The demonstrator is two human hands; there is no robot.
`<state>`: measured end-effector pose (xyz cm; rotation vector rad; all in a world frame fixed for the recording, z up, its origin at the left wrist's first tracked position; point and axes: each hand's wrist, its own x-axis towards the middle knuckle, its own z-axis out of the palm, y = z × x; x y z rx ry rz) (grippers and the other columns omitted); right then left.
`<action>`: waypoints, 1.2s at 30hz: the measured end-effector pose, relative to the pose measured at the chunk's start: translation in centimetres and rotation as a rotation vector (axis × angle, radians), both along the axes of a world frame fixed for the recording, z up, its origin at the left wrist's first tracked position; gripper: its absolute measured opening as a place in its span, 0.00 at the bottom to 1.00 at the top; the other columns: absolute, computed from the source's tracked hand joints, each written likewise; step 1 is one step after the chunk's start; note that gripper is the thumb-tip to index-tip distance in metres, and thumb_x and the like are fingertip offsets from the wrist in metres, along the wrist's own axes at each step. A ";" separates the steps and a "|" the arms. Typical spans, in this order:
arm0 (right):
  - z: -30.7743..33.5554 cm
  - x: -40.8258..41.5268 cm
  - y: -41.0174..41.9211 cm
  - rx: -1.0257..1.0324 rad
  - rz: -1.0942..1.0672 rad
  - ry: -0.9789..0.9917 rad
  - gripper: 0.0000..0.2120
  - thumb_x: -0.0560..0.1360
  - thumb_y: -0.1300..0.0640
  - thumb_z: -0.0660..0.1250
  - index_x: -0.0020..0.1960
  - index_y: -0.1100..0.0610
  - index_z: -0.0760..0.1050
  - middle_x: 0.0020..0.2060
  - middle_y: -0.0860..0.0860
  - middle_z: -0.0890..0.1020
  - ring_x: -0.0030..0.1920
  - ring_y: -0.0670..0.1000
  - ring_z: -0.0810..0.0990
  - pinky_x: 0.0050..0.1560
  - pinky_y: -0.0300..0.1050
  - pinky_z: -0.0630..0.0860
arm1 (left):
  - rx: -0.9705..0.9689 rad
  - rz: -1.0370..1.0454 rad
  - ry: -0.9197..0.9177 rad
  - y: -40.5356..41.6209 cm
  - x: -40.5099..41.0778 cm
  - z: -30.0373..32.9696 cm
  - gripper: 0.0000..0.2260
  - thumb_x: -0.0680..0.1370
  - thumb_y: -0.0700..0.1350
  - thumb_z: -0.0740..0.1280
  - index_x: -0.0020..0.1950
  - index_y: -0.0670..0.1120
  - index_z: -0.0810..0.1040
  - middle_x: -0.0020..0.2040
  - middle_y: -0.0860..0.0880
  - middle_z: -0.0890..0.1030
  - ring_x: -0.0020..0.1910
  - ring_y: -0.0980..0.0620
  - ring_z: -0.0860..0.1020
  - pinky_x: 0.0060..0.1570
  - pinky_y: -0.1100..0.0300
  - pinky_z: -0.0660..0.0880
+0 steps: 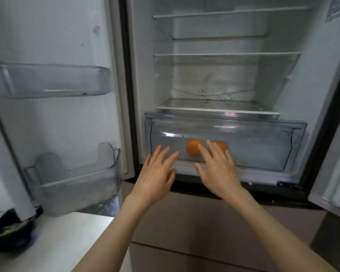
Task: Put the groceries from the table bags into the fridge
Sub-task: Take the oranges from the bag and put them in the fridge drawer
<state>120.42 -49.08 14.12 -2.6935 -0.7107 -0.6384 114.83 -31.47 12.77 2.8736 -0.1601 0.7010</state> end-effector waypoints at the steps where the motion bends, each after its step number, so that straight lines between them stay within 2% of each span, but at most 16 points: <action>1: -1.1 -2.0 0.6 0.001 0.023 0.035 0.28 0.79 0.46 0.56 0.76 0.51 0.51 0.76 0.53 0.52 0.76 0.52 0.49 0.74 0.54 0.47 | -0.014 0.025 0.019 0.5 -2.1 -1.1 0.23 0.80 0.50 0.55 0.75 0.53 0.54 0.77 0.49 0.54 0.76 0.49 0.45 0.74 0.50 0.48; 3: -3.7 -5.7 2.1 -0.049 0.064 0.122 0.28 0.79 0.46 0.54 0.76 0.51 0.50 0.76 0.53 0.52 0.76 0.52 0.49 0.75 0.53 0.47 | -0.038 0.069 0.092 1.5 -6.5 -3.7 0.23 0.80 0.52 0.53 0.75 0.54 0.54 0.77 0.50 0.54 0.76 0.49 0.45 0.74 0.51 0.47; 6: -7.0 -11.0 4.6 -0.127 0.154 0.261 0.29 0.80 0.46 0.53 0.76 0.50 0.47 0.77 0.52 0.48 0.76 0.52 0.46 0.75 0.53 0.44 | -0.072 0.154 0.193 3.3 -13.2 -7.1 0.27 0.76 0.58 0.44 0.75 0.54 0.57 0.76 0.48 0.59 0.76 0.46 0.51 0.73 0.48 0.51; 9: -9.5 -15.6 8.0 -0.153 0.269 0.332 0.28 0.80 0.46 0.53 0.76 0.50 0.47 0.77 0.52 0.47 0.76 0.52 0.45 0.75 0.53 0.43 | -0.045 0.283 0.297 6.1 -19.4 -9.7 0.30 0.73 0.60 0.38 0.75 0.56 0.52 0.77 0.51 0.54 0.76 0.48 0.49 0.73 0.49 0.51; 13: -11.7 -20.7 13.8 -0.174 0.453 0.379 0.27 0.80 0.46 0.53 0.76 0.50 0.50 0.76 0.51 0.50 0.76 0.52 0.47 0.75 0.54 0.45 | -0.084 0.458 0.368 10.3 -27.4 -11.7 0.36 0.67 0.62 0.32 0.75 0.57 0.51 0.77 0.52 0.51 0.76 0.49 0.47 0.73 0.50 0.47; 17: -13.0 -25.3 21.3 -0.213 0.623 0.378 0.27 0.80 0.44 0.52 0.76 0.50 0.50 0.76 0.51 0.51 0.76 0.52 0.48 0.75 0.53 0.47 | -0.175 0.652 0.356 15.0 -34.6 -13.0 0.32 0.73 0.63 0.37 0.75 0.56 0.54 0.76 0.50 0.55 0.76 0.47 0.52 0.72 0.49 0.51; 19: -13.5 -27.8 25.1 -0.244 0.698 0.373 0.27 0.80 0.44 0.51 0.76 0.50 0.49 0.77 0.51 0.51 0.76 0.52 0.48 0.75 0.52 0.46 | -0.212 0.764 0.361 17.5 -38.1 -13.6 0.25 0.79 0.61 0.45 0.75 0.57 0.53 0.77 0.51 0.54 0.76 0.49 0.51 0.74 0.50 0.51; 22: -14.0 -31.6 31.2 -0.284 0.820 0.350 0.27 0.80 0.44 0.51 0.76 0.51 0.50 0.76 0.51 0.52 0.76 0.52 0.48 0.74 0.53 0.44 | -0.301 0.913 0.345 21.7 -43.1 -14.3 0.24 0.80 0.58 0.51 0.75 0.57 0.52 0.77 0.52 0.52 0.76 0.52 0.48 0.74 0.49 0.50; 28: -13.2 -38.1 43.7 -0.248 1.055 0.324 0.28 0.79 0.44 0.54 0.76 0.53 0.53 0.76 0.52 0.56 0.76 0.52 0.52 0.74 0.51 0.50 | -0.373 1.158 0.301 31.2 -51.1 -13.7 0.24 0.80 0.57 0.51 0.75 0.56 0.52 0.77 0.52 0.52 0.76 0.51 0.46 0.73 0.51 0.45; 33: -12.1 -41.5 51.8 -0.260 1.161 0.291 0.28 0.79 0.45 0.54 0.76 0.52 0.52 0.75 0.52 0.58 0.75 0.52 0.53 0.74 0.49 0.50 | -0.376 1.260 0.223 36.5 -55.9 -12.0 0.23 0.81 0.55 0.51 0.76 0.54 0.53 0.77 0.51 0.53 0.76 0.51 0.47 0.74 0.51 0.48; 36: -12.1 -43.9 55.6 -0.283 1.209 0.317 0.28 0.79 0.45 0.55 0.75 0.53 0.53 0.75 0.52 0.59 0.75 0.52 0.55 0.73 0.47 0.53 | -0.406 1.302 0.263 39.2 -58.9 -12.4 0.23 0.81 0.55 0.51 0.75 0.54 0.54 0.77 0.51 0.53 0.76 0.51 0.48 0.74 0.51 0.49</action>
